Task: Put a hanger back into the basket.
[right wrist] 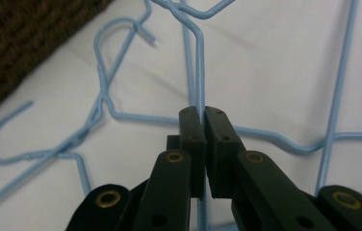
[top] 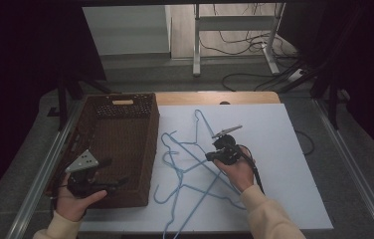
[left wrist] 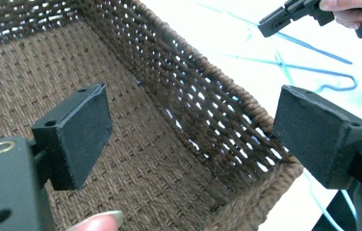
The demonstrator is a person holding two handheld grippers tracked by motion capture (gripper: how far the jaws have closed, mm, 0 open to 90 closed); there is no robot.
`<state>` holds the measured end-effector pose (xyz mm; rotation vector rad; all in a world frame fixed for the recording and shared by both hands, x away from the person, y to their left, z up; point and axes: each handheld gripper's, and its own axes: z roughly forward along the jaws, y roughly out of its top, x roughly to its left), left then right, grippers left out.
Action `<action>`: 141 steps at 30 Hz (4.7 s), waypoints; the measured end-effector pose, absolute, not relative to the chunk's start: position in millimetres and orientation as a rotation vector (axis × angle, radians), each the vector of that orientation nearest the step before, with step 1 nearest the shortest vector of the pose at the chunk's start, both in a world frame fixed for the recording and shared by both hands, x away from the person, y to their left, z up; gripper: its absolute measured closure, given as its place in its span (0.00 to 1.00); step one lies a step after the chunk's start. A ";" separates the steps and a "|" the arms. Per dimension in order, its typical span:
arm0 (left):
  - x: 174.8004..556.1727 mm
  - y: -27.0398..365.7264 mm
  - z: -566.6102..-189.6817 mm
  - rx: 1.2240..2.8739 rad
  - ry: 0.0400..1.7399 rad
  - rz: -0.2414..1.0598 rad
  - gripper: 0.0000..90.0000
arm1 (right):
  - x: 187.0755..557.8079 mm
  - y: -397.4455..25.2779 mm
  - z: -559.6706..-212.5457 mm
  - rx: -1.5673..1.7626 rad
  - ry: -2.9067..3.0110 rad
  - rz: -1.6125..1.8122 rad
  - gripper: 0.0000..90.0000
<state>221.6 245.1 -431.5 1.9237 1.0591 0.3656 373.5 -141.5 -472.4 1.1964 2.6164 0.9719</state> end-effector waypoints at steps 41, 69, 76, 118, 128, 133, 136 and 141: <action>247.8 156.4 -413.2 1.908 0.930 0.138 0.20 | 348.4 -162.6 -413.1 1.317 2.293 1.550 0.97; 278.7 86.0 -432.8 1.880 0.947 0.001 0.29 | 327.3 -140.9 -413.1 1.273 2.250 1.621 0.97; 285.5 71.6 -439.9 1.857 0.947 -0.044 0.34 | 324.5 -138.1 -415.0 1.272 2.234 1.636 0.97; 299.6 60.8 -447.6 1.788 0.967 -0.248 0.93 | 319.2 -141.5 -412.6 1.244 2.153 1.705 0.85; 301.0 93.4 -436.2 1.742 1.001 -0.232 0.96 | 320.2 -155.4 -402.4 1.128 2.170 1.828 0.51; 298.8 107.1 -430.1 1.751 1.000 -0.241 0.96 | 315.5 -177.3 -395.5 1.062 2.155 1.816 0.43; 298.2 111.0 -428.2 1.758 0.996 -0.252 0.96 | 316.8 -185.4 -397.5 1.060 2.154 1.808 0.42; 296.2 119.5 -421.9 1.763 0.982 -0.276 0.96 | 319.0 -199.9 -406.5 1.090 2.169 1.735 0.40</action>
